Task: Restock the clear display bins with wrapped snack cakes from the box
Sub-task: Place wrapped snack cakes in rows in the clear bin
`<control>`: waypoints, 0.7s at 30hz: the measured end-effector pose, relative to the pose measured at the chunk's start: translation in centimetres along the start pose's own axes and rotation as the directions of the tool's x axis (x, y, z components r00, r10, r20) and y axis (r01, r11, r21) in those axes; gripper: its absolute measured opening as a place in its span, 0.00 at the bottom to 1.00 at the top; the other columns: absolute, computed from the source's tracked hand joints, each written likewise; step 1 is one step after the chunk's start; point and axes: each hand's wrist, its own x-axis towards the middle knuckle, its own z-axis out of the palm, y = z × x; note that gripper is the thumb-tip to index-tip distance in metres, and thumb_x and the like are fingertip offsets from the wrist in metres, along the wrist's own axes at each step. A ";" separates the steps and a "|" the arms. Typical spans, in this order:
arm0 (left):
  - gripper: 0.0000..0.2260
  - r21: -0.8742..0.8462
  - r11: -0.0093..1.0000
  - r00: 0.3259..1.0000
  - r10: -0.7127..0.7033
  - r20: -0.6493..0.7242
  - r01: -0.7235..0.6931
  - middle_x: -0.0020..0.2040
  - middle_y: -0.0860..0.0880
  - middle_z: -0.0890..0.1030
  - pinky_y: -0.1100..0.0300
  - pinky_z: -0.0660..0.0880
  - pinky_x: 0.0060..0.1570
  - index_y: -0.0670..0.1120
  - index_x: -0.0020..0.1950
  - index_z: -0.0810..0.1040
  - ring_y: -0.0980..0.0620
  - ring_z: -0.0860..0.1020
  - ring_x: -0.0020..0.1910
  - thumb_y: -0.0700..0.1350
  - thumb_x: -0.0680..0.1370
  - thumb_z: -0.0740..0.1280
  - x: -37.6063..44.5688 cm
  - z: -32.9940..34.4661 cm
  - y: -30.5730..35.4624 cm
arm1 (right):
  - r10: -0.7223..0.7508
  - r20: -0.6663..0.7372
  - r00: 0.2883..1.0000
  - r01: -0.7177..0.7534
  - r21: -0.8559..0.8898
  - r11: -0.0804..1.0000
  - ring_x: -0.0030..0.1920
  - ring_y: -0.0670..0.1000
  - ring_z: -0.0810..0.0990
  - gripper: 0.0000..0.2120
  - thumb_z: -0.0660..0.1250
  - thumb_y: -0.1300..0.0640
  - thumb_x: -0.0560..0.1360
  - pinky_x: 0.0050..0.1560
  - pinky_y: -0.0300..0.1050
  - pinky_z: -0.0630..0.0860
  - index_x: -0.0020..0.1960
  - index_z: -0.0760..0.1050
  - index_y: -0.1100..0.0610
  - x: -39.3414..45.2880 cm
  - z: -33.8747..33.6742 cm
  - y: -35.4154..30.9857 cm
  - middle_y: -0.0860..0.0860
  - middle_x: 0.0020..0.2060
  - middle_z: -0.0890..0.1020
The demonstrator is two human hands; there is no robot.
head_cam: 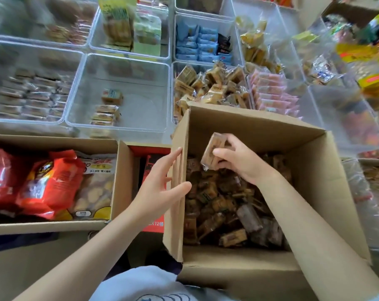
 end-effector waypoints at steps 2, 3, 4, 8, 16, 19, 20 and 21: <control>0.30 0.031 0.996 0.992 0.089 -0.084 -0.087 0.71 0.64 0.69 0.55 0.72 0.68 0.68 0.72 0.67 0.62 0.68 0.71 0.64 0.70 0.68 0.2 -0.9 1.1 | -0.160 0.118 0.980 0.107 0.369 0.923 0.61 0.63 0.77 0.17 0.64 0.61 0.79 0.65 0.61 0.75 0.66 0.66 0.59 -2.0 0.6 -2.7 0.61 0.55 0.76; 0.28 0.013 0.991 0.984 0.134 -0.119 -0.133 0.69 0.64 0.71 0.57 0.73 0.66 0.67 0.71 0.69 0.61 0.70 0.69 0.64 0.70 0.68 0.4 -1.6 1.9 | -0.219 0.156 0.963 0.124 0.467 0.876 0.62 0.65 0.75 0.16 0.63 0.62 0.79 0.68 0.64 0.72 0.65 0.65 0.57 -2.6 1.5 -3.9 0.62 0.56 0.74; 0.28 -0.025 0.984 0.977 0.172 -0.129 -0.176 0.68 0.62 0.73 0.57 0.75 0.63 0.65 0.70 0.70 0.59 0.73 0.67 0.63 0.71 0.70 0.7 -2.3 2.7 | -0.254 0.167 0.953 0.134 0.518 0.845 0.64 0.66 0.74 0.16 0.62 0.63 0.79 0.69 0.65 0.70 0.65 0.65 0.57 -3.0 2.6 -5.0 0.63 0.56 0.74; 0.26 -0.132 0.945 0.952 0.286 -0.106 -0.299 0.60 0.55 0.80 0.57 0.81 0.52 0.59 0.68 0.72 0.51 0.82 0.56 0.52 0.73 0.77 1.6 -6.0 5.4 | -0.303 0.138 0.943 0.190 0.524 0.830 0.61 0.65 0.79 0.18 0.60 0.60 0.82 0.61 0.55 0.79 0.71 0.63 0.60 -2.6 8.1 -8.0 0.65 0.60 0.78; 0.09 -0.234 0.971 0.989 -0.084 -0.118 0.055 0.41 0.40 0.84 0.57 0.76 0.40 0.49 0.49 0.85 0.53 0.78 0.33 0.54 0.78 0.71 3.4 -21.6 1.7 | -0.097 -0.027 0.995 0.092 -0.167 0.982 0.43 0.49 0.82 0.23 0.58 0.39 0.79 0.43 0.47 0.79 0.59 0.76 0.57 4.1 19.5 -12.3 0.51 0.45 0.84; 0.09 -0.210 0.973 0.987 -0.123 -0.107 0.099 0.38 0.44 0.82 0.63 0.74 0.35 0.44 0.49 0.84 0.54 0.76 0.33 0.49 0.79 0.72 3.8 -27.2 -1.1 | -0.109 0.048 0.993 0.119 -0.309 0.944 0.40 0.42 0.80 0.13 0.66 0.47 0.80 0.41 0.41 0.76 0.58 0.79 0.54 8.3 24.1 -13.0 0.49 0.45 0.84; 0.08 -0.207 0.973 0.986 -0.127 -0.111 0.102 0.37 0.46 0.82 0.64 0.74 0.35 0.44 0.47 0.84 0.55 0.76 0.32 0.48 0.79 0.71 4.0 -29.0 -2.0 | -0.102 0.076 0.992 0.122 -0.351 0.928 0.38 0.41 0.79 0.10 0.68 0.51 0.79 0.40 0.38 0.75 0.58 0.80 0.53 9.9 25.7 -13.1 0.47 0.44 0.84; 0.06 -0.203 0.974 0.985 -0.125 -0.119 0.100 0.37 0.49 0.82 0.64 0.75 0.35 0.46 0.46 0.84 0.56 0.77 0.32 0.47 0.80 0.70 4.2 -30.7 -3.1 | -0.096 0.106 0.990 0.129 -0.371 0.920 0.37 0.39 0.78 0.10 0.70 0.53 0.78 0.40 0.36 0.74 0.58 0.80 0.53 11.5 27.3 -13.2 0.46 0.43 0.84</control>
